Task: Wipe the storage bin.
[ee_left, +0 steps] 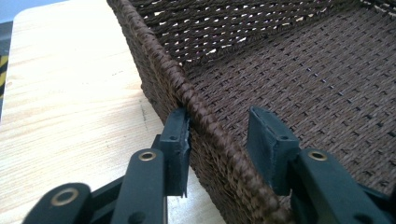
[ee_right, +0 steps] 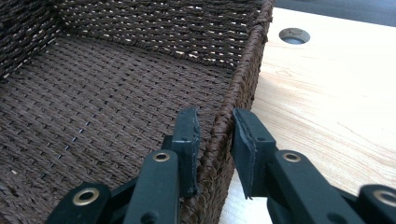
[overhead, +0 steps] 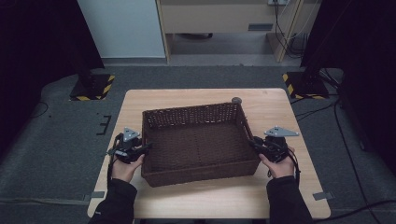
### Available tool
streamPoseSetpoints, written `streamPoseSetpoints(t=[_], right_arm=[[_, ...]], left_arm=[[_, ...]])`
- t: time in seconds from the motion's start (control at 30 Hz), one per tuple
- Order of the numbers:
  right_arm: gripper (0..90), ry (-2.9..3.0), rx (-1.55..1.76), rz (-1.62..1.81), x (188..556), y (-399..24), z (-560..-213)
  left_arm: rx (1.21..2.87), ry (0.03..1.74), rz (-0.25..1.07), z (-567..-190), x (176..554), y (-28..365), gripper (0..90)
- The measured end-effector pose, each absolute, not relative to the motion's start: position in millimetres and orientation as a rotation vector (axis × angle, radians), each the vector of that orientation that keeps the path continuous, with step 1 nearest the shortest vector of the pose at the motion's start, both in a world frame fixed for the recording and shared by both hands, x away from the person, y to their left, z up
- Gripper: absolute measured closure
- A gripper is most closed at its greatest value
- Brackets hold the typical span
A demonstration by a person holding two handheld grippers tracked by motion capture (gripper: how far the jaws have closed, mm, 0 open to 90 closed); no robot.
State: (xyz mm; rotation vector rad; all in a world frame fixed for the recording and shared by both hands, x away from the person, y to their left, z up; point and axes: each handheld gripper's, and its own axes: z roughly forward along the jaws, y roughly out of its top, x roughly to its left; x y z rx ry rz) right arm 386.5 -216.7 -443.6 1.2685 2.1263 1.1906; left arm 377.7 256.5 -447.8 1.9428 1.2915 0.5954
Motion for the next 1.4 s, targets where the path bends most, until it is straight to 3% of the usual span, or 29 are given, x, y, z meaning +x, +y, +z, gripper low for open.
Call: streamPoseSetpoints(t=[0.13, 0.37, 0.6, 0.9, 1.4], right_arm=[[69.4, 2.150, 1.266, 1.195, 374.5, -214.5, -442.3], [67.9, 2.137, 1.273, 1.217, 370.0, -213.2, -442.0], [56.0, 2.041, 1.258, 1.257, 367.4, -223.0, -434.1], [50.2, 1.975, 1.308, 1.239, 366.5, -246.6, -436.0], [50.6, 1.980, 1.416, 1.044, 339.2, -291.7, -467.5]], left_arm=[[1.960, 1.282, 0.584, -446.6, 369.8, 260.7, 54.6], [1.970, 1.281, 0.566, -448.7, 368.6, 261.3, 59.5], [1.971, 1.291, 0.558, -448.2, 373.7, 265.6, 63.1], [1.978, 1.289, 0.564, -447.9, 374.4, 266.0, 63.9], [1.972, 1.298, 0.549, -448.2, 375.0, 266.4, 63.8]])
